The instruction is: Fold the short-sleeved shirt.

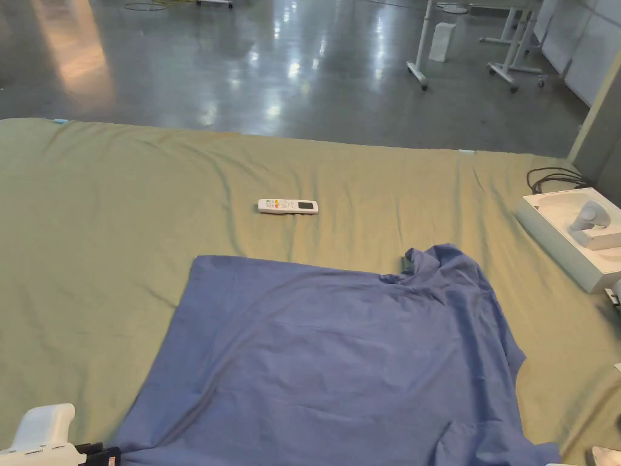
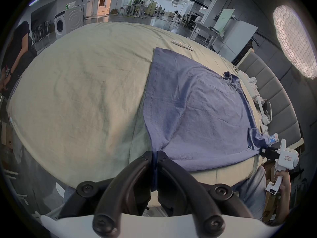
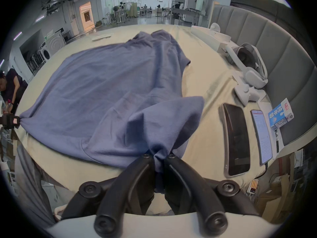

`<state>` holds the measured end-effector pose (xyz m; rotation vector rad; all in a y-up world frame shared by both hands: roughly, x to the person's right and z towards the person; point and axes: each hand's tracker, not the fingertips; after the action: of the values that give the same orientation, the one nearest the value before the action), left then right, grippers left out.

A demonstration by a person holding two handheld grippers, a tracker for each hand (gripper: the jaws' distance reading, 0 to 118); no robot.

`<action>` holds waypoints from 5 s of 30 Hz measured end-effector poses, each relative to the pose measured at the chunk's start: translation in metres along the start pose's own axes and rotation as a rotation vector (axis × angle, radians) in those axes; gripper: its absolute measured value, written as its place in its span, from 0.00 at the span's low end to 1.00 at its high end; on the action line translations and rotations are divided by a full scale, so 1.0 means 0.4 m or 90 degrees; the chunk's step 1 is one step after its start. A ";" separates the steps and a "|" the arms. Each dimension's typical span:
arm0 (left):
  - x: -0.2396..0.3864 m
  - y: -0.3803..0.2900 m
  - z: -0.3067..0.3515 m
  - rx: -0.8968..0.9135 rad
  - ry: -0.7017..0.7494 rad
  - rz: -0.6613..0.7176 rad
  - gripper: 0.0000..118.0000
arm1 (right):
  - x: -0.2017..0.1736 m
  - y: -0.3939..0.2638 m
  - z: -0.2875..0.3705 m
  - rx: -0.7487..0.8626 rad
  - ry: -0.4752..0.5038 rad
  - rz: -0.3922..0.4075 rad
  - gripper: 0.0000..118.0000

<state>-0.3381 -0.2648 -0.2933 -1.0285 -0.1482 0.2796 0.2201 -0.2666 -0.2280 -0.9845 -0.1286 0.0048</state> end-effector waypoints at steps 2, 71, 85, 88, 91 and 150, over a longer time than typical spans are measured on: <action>0.002 0.013 0.000 0.003 -0.002 0.001 0.05 | 0.003 0.024 0.023 0.015 -0.003 0.008 0.06; 0.302 0.194 0.068 0.408 0.031 -0.163 0.01 | -0.178 0.305 0.187 0.557 -0.015 -0.054 0.00; 0.273 0.180 0.081 0.445 0.090 -0.213 0.01 | -0.179 0.290 0.158 0.510 -0.001 -0.034 0.00; 0.240 0.205 0.046 0.378 0.092 -0.185 0.01 | -0.181 0.290 0.145 0.500 -0.001 -0.028 0.00; 0.204 0.241 -0.016 0.269 0.094 -0.165 0.01 | -0.180 0.293 0.129 0.483 0.000 -0.024 0.00; 0.070 0.282 -0.222 0.016 0.073 -0.083 0.06 | 0.055 0.376 -0.401 -0.082 0.008 -0.006 0.37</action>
<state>-0.3073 -0.2749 -0.4358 -1.0026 -0.1068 0.1026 0.2677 -0.3151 -0.4381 -1.1130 -0.1233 -0.0189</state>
